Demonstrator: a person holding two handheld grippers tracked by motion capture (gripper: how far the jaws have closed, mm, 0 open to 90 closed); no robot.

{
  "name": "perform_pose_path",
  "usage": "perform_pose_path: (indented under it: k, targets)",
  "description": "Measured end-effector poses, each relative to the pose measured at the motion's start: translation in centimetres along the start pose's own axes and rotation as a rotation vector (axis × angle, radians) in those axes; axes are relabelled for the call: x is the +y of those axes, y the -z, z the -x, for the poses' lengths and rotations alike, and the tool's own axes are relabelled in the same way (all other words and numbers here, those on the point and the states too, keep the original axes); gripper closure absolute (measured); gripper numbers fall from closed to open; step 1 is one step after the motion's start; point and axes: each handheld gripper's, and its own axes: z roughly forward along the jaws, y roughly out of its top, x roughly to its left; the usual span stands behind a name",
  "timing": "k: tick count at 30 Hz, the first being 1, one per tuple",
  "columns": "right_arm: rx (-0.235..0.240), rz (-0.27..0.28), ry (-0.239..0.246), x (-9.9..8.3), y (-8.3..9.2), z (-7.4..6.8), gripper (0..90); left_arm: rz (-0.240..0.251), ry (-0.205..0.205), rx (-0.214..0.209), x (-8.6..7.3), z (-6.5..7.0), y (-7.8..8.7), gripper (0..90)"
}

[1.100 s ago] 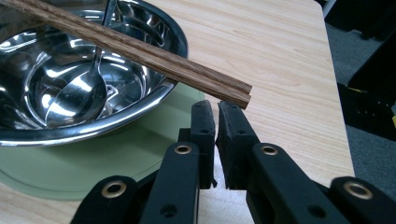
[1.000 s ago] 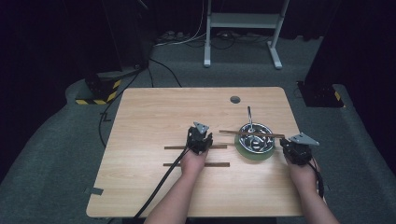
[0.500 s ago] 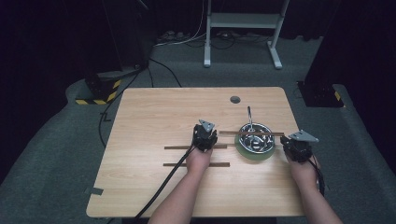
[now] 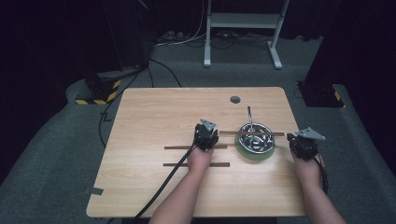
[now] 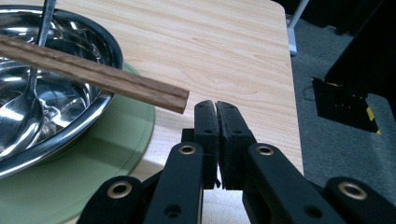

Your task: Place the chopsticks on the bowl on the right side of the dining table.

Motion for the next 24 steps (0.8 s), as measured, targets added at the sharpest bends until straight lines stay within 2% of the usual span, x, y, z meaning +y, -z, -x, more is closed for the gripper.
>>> perform_pose_path:
  k: [1, 3, 4, 8, 9, 10, 11, 12, 16, 17, 18, 19, 23, 24]
  targets:
    - [0.003, -0.001, -0.007, 0.0, -0.1, 0.0, 86.6, -0.006, -0.014, -0.005, 0.0, 0.0, 0.0, 70.7]
    - [0.01, -0.006, -0.006, -0.1, -0.4, 0.1, 86.7, -0.002, -0.001, -0.011, 0.0, 0.0, -0.1, 70.7]
    - [0.013, -0.01, 0.0, -0.1, -0.6, 0.1, 86.7, -0.014, -0.016, -0.01, 0.0, 0.0, 0.0, 70.7]
    - [0.022, -0.014, 0.002, -0.2, -0.8, -0.2, 86.7, -0.021, -0.021, -0.018, -0.2, 0.1, 0.0, 70.7]
    - [0.02, -0.004, 0.01, -0.2, -0.8, -0.3, 86.7, -0.016, -0.009, -0.016, -0.3, 0.3, 0.0, 70.7]
    - [0.02, -0.002, 0.005, -0.2, -0.8, -0.3, 86.7, -0.015, -0.019, -0.017, -0.3, 0.2, 0.0, 70.9]
    - [0.023, -0.002, 0.006, -0.2, -0.8, -0.3, 86.7, -0.018, -0.013, -0.017, -0.3, 0.3, 0.0, 71.0]
    - [0.023, -0.003, 0.003, -0.2, -0.9, -0.3, 86.7, -0.024, -0.031, -0.019, -0.3, 0.2, 0.1, 71.0]
    - [0.018, -0.006, 0.008, -0.2, -0.9, -0.1, 86.5, -0.015, -0.034, -0.009, -0.3, 0.3, 0.2, 70.4]
    - [0.016, -0.005, 0.006, -0.2, -0.8, -0.1, 86.5, -0.021, -0.043, -0.002, -0.2, 0.1, 0.4, 70.2]
    - [0.015, -0.002, 0.007, -0.2, -0.7, -0.1, 86.4, -0.008, -0.033, -0.001, -0.2, 0.1, 0.5, 69.8]
    - [0.016, 0.0, 0.005, -0.1, -0.5, -0.1, 86.3, -0.013, -0.047, 0.005, -0.3, 0.0, 0.7, 69.5]
    - [0.015, 0.012, 0.019, 0.0, 0.0, -0.3, 86.0, 0.006, -0.04, 0.014, -0.5, -0.3, 1.7, 69.3]
    - [0.017, 0.014, 0.019, 0.0, 0.1, -0.3, 85.8, 0.004, -0.064, 0.008, -0.5, -0.4, 2.0, 69.7]
